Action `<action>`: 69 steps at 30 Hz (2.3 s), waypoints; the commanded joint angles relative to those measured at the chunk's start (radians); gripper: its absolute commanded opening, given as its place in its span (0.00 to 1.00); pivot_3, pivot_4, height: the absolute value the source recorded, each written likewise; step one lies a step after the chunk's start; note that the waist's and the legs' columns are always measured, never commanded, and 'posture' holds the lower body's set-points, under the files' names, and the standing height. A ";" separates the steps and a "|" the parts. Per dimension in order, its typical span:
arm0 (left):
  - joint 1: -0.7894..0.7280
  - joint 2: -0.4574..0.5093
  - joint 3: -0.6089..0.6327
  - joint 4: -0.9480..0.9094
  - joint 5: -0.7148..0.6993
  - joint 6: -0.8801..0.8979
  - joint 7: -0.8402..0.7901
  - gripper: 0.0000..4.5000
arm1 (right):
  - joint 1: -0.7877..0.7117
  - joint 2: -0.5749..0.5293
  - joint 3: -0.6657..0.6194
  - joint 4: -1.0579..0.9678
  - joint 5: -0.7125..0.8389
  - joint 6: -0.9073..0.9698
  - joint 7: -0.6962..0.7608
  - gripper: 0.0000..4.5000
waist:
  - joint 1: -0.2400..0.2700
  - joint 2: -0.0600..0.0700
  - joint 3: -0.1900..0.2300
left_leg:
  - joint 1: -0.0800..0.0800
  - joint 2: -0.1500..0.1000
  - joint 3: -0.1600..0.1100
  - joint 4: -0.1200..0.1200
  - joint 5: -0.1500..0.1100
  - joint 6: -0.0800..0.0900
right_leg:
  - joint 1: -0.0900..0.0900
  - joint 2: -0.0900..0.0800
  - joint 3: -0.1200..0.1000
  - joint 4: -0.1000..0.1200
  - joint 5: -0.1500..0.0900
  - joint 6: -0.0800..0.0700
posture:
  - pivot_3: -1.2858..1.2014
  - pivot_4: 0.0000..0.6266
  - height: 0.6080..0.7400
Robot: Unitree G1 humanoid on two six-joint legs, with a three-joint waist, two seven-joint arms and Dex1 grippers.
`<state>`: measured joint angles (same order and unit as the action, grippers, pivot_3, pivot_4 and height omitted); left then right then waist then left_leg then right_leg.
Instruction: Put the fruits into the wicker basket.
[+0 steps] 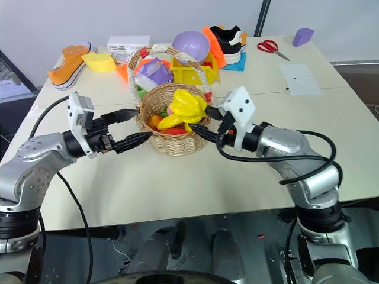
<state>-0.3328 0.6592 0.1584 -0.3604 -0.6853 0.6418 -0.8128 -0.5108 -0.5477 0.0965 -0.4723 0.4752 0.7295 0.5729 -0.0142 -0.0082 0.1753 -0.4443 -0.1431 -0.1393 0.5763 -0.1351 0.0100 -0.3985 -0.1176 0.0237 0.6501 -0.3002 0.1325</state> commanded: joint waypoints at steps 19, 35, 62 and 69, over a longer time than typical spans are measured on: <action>-0.004 -0.006 0.003 -0.029 -0.005 -0.023 0.016 1.00 | -0.071 -0.054 0.179 0.018 -0.333 -0.235 0.116 0.98 | 0.003 0.000 0.000 | 0.000 -0.001 0.000 0.000 0.000 0.000 | 0.000 0.000 0.000 0.000 0.001 0.002 | 0.52 0.24 1.00; -0.067 -0.048 -0.031 -0.022 -0.003 -0.009 0.025 1.00 | -0.065 -0.051 0.238 0.020 -0.436 -0.311 0.176 0.98 | 0.003 0.000 0.000 | 0.000 -0.001 0.000 0.000 0.000 0.000 | 0.000 0.000 0.000 0.000 0.001 0.003 | 0.52 0.24 1.00; -0.201 -0.122 -0.206 0.031 0.034 0.145 0.132 1.00 | -0.067 0.000 0.239 0.054 -0.514 -0.316 0.186 0.98 | 0.003 0.000 0.000 | 0.001 -0.001 0.000 0.000 0.001 0.000 | 0.001 0.001 0.000 0.002 0.002 0.003 | 0.52 0.24 1.00; -0.146 -0.084 -0.071 0.015 -0.006 0.056 0.054 1.00 | -0.022 -0.008 0.145 -0.003 -0.413 -0.258 0.207 0.98 | 0.003 0.000 0.000 | 0.000 -0.001 0.000 0.000 0.001 -0.001 | 0.000 0.001 0.000 0.002 0.002 0.003 | 0.52 0.24 1.00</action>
<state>-0.4878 0.5555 0.0284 -0.3175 -0.6688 0.7393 -0.7307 -0.5387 -0.5567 0.2962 -0.4127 0.0174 0.4556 0.7748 -0.0110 -0.0087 0.1755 -0.4439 -0.1436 -0.1397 0.5765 -0.1342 0.0092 -0.3984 -0.1169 0.0233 0.6521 -0.2984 0.1359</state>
